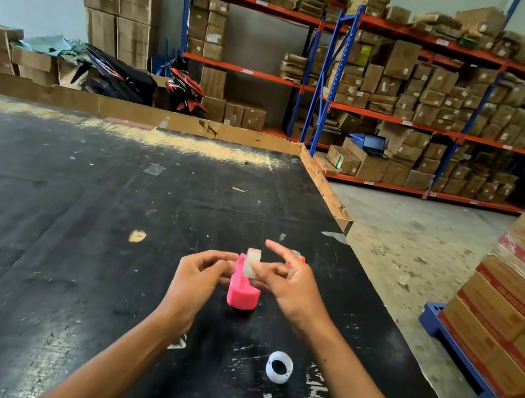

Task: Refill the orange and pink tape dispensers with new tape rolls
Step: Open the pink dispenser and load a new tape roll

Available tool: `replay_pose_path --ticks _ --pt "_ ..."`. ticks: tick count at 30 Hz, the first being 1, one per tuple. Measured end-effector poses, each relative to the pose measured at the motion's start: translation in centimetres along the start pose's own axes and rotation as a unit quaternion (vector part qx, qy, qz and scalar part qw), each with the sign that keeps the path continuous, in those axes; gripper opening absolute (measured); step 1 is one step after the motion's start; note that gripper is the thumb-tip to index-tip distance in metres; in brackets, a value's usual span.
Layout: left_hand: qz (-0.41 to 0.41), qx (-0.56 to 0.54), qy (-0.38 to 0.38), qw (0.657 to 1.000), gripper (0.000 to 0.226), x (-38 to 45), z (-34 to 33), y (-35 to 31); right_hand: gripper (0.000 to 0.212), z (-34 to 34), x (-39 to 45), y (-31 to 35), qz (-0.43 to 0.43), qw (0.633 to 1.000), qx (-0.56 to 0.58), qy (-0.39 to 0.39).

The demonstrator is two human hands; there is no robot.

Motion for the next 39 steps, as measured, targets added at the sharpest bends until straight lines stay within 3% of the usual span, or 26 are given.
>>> replay_pose_path --ticks 2,6,8,10,12,17,20,24,29,32,39 --pt "-0.007 0.084 0.008 0.996 0.031 1.3 0.2 0.7 0.042 0.5 0.7 0.1 -0.015 1.000 0.013 -0.001" --pt "0.006 0.264 0.133 0.955 0.098 3.1 -1.6 4.3 0.022 0.7 1.3 0.1 -0.049 0.999 0.012 0.009" --pt "-0.001 0.290 0.185 0.939 0.123 3.4 -2.9 5.1 0.016 0.8 1.6 -0.3 -0.079 0.995 0.054 0.007" --pt "-0.010 0.289 0.212 0.934 0.133 3.7 -3.9 5.2 0.019 0.9 1.8 -0.6 -0.106 0.986 0.125 0.000" --pt "-0.012 0.280 0.220 0.934 0.133 4.2 -4.3 5.6 0.019 1.0 2.0 -0.8 -0.110 0.985 0.130 -0.005" --pt "-0.044 0.253 0.217 0.942 0.127 4.4 -4.9 5.3 0.027 1.6 2.7 -0.8 -0.074 0.993 -0.094 -0.001" --pt "-0.056 0.253 0.191 0.947 0.128 4.6 -4.8 5.3 0.039 2.0 3.3 -0.7 -0.063 0.984 -0.166 -0.012" --pt "-0.074 0.289 0.136 0.945 0.129 4.1 -4.3 5.2 0.041 1.6 4.0 -1.0 -0.054 0.966 -0.253 -0.016" --pt "-0.079 0.307 0.105 0.943 0.132 4.0 -4.0 5.3 0.036 0.0 4.4 -0.8 -0.003 0.914 -0.405 -0.021" --pt "-0.078 0.313 0.102 0.941 0.131 3.9 -3.9 5.1 0.023 -0.3 4.7 -1.2 0.015 0.897 -0.440 -0.046" --pt "-0.086 0.327 0.104 0.935 0.131 3.7 -4.0 4.7 0.024 -0.3 4.4 -1.9 0.012 0.898 -0.429 -0.094"
Point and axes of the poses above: each hand's wrist, its own x-axis towards the middle knuckle, its own z-axis out of the back of the hand, y = z × x, the point moved 9 cm from there along x, towards the middle knuckle, and after that the axes turned 10 degrees about x, right-handed, at the moved point
